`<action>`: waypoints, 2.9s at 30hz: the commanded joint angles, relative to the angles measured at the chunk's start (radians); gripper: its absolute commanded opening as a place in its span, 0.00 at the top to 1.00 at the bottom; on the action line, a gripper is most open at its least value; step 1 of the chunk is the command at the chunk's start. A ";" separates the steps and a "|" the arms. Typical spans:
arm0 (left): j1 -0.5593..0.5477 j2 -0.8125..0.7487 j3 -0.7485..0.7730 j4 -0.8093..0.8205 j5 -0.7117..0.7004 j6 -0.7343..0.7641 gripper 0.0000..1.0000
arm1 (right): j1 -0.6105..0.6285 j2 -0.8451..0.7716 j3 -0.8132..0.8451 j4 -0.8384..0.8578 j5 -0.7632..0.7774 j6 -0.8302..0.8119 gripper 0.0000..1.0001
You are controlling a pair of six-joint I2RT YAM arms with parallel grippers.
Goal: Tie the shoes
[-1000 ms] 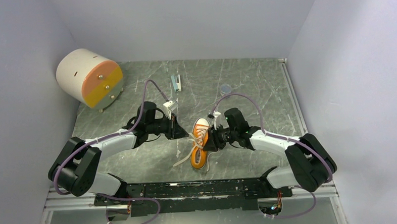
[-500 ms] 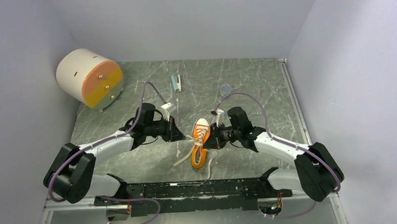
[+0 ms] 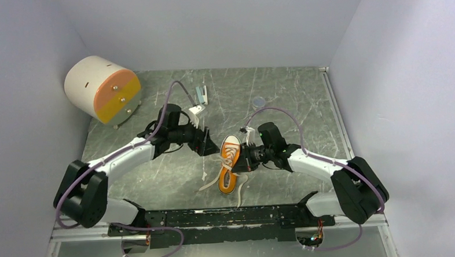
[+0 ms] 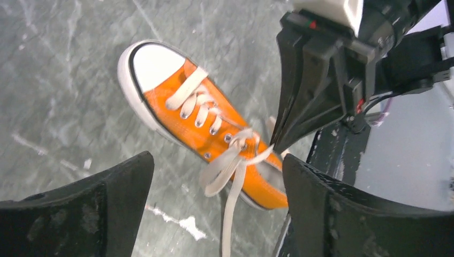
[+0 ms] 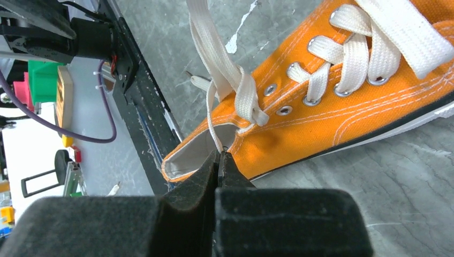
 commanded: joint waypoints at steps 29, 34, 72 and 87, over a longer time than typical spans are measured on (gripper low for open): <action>-0.061 0.408 0.002 0.353 0.388 -0.023 0.31 | -0.003 0.022 0.050 0.000 0.004 -0.008 1.00; -0.061 0.417 0.005 0.370 0.414 -0.040 0.39 | -0.003 0.030 0.053 0.006 0.008 -0.006 1.00; -0.062 0.301 -0.038 0.393 0.289 -0.087 0.95 | -0.008 0.116 0.292 -0.240 0.126 -0.144 0.62; -0.066 0.310 -0.035 0.425 0.274 -0.112 0.95 | -0.007 0.205 0.286 -0.112 0.019 -0.099 0.84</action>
